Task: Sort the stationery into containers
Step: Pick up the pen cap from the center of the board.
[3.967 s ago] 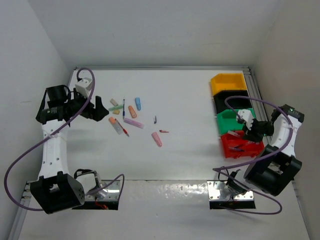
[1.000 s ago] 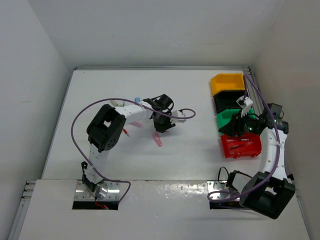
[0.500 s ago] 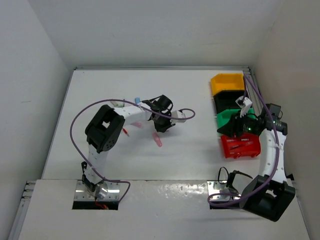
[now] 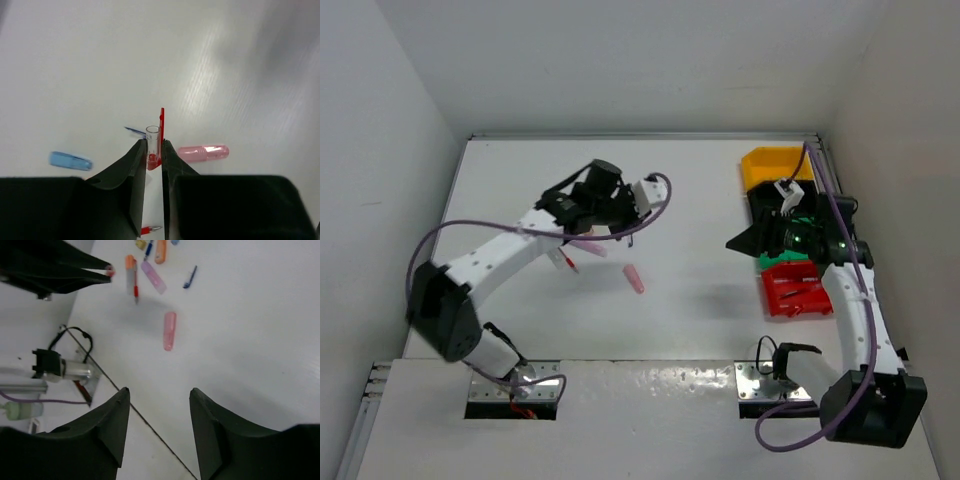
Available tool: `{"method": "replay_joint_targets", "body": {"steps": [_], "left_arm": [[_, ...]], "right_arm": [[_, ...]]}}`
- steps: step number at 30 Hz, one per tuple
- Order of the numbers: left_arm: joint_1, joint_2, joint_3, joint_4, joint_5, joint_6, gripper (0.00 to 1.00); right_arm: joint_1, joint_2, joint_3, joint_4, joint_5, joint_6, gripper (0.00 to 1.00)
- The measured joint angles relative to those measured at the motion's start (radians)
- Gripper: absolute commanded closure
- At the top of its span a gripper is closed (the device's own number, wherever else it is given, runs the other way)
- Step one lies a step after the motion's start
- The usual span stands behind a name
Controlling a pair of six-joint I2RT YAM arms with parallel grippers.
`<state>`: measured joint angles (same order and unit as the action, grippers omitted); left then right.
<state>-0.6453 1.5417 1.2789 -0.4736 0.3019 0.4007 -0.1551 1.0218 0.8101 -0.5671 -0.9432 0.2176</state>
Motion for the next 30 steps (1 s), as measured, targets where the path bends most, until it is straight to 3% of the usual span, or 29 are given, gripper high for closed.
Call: {"method": "replay_joint_targets", "body": {"steps": [4,8,16,30], "left_arm": [[0.017,-0.224,-0.014,0.058,0.053,-0.081,1.0],[0.052,-0.322,-0.056,0.071,0.134,-0.167,1.0],[0.124,-0.328,-0.06,0.111,0.295,-0.4,1.0],[0.143,-0.286,-0.06,0.223,0.391,-0.577,1.0]], "right_arm": [[0.13,0.001,0.027,0.169,0.024,0.191,0.47],[0.273,0.01,0.092,0.31,0.05,0.292,0.52],[0.437,0.034,0.177,0.545,0.115,0.415,0.45],[0.507,0.182,0.19,0.62,0.279,0.54,0.48]]}}
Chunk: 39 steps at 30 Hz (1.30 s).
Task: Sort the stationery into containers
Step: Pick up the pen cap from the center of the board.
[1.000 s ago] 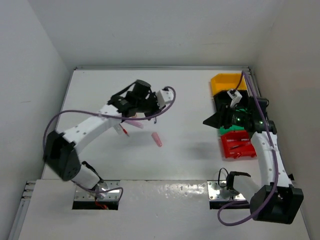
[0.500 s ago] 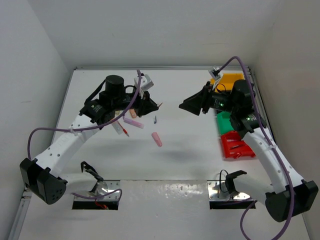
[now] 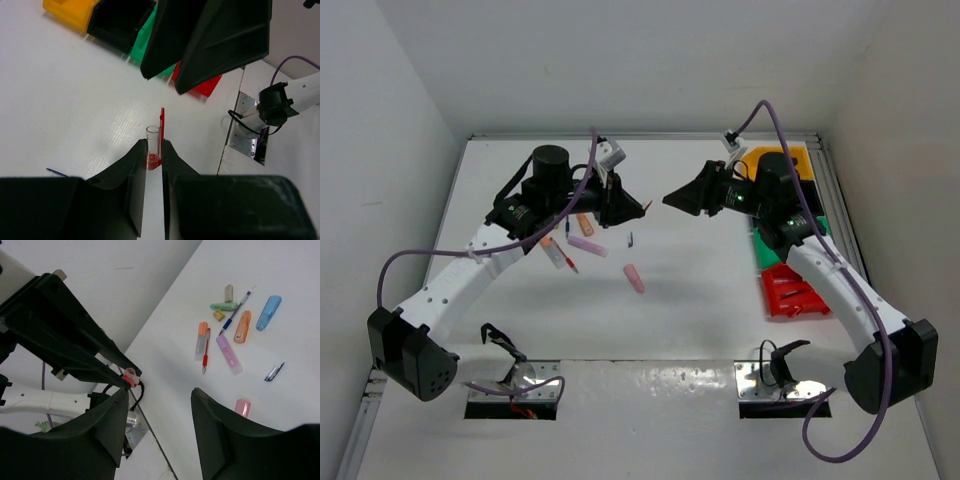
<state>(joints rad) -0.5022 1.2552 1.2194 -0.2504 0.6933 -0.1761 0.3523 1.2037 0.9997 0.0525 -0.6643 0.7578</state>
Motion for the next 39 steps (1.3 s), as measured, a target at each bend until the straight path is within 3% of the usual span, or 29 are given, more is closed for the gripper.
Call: {"method": "replay_joint_targets", "body": {"steps": [24,39], "left_arm": [[0.0,0.026,0.001,0.014,-0.002,-0.027,1.0],[0.0,0.053,0.022,0.023,-0.002,-0.036,1.0]], "right_arm": [[0.078,0.089,0.078,0.035,0.061,0.076,0.53],[0.103,0.107,0.078,0.032,0.063,0.095,0.64]]}}
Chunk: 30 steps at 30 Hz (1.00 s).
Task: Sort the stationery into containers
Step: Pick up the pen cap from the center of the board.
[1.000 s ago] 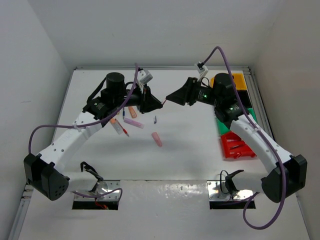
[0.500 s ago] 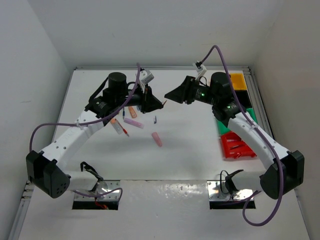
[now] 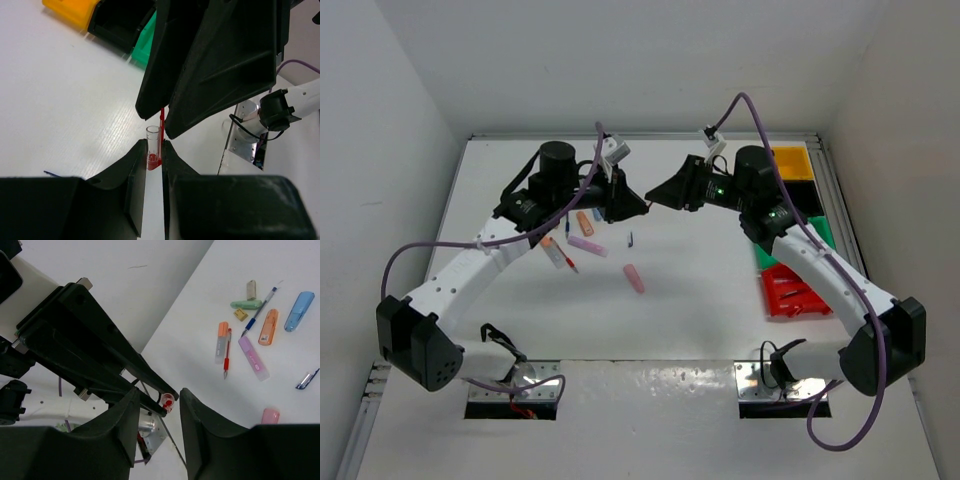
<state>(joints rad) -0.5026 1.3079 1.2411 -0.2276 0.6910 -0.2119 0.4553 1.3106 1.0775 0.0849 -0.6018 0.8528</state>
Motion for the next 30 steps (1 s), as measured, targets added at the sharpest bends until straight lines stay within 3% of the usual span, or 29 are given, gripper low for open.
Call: {"method": "replay_joint_targets", "body": {"steps": [8,17,18,20,21,22,24,30], "left_arm": [[-0.001,0.021,0.01,0.007,0.001,-0.007,1.0],[-0.003,0.037,0.024,0.01,0.002,-0.015,0.98],[-0.003,0.037,0.024,0.01,0.003,-0.016,0.8],[-0.003,0.037,0.024,0.01,0.009,-0.017,0.58],[-0.002,0.037,0.024,0.011,0.02,-0.018,0.37],[0.0,0.037,0.024,0.015,0.034,-0.02,0.3],[0.005,0.037,0.025,0.021,0.065,-0.036,0.25],[0.118,0.019,0.024,0.021,0.179,-0.066,0.24]], "right_arm": [[0.0,0.013,-0.001,-0.009,0.003,-0.011,0.76],[0.0,0.015,-0.001,-0.021,0.028,-0.027,0.98],[0.0,0.015,-0.001,-0.022,0.029,-0.028,1.0],[0.0,0.015,-0.001,-0.021,0.027,-0.035,1.0],[0.0,0.015,-0.001,-0.02,0.027,-0.04,1.0],[0.0,0.015,-0.001,-0.022,0.026,-0.045,1.0],[0.0,0.015,-0.001,-0.027,0.02,-0.064,1.0],[0.0,0.013,-0.001,-0.053,-0.035,-0.137,1.0]]}}
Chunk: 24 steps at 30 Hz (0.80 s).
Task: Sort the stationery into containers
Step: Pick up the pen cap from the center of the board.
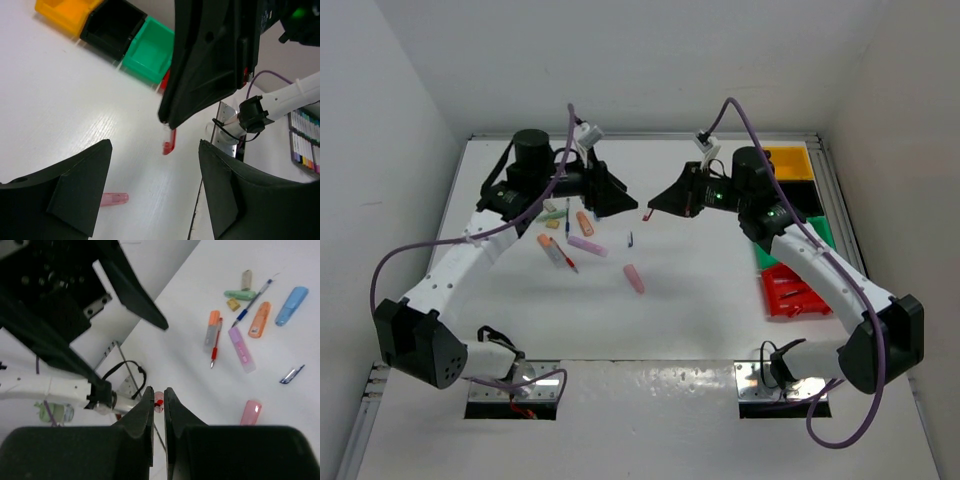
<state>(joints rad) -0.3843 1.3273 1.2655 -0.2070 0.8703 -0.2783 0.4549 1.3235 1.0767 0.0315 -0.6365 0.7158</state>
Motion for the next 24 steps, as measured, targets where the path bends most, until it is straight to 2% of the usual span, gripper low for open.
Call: {"method": "replay_joint_targets", "body": {"steps": [5,11,20,24], "left_arm": [[0.071,-0.03,-0.016,0.035,0.144,-0.046,0.26],[0.036,-0.049,-0.099,0.098,0.279,-0.084,0.3],[-0.044,-0.063,-0.117,0.134,0.302,-0.105,0.34],[-0.055,-0.063,-0.117,0.141,0.301,-0.114,0.41]], "right_arm": [[-0.002,-0.003,0.0,0.029,-0.105,0.003,1.0],[-0.001,0.002,0.0,0.164,-0.212,0.12,1.0],[0.022,0.024,0.003,0.281,-0.272,0.228,1.0],[0.028,0.026,0.003,0.283,-0.284,0.232,1.0]]}}
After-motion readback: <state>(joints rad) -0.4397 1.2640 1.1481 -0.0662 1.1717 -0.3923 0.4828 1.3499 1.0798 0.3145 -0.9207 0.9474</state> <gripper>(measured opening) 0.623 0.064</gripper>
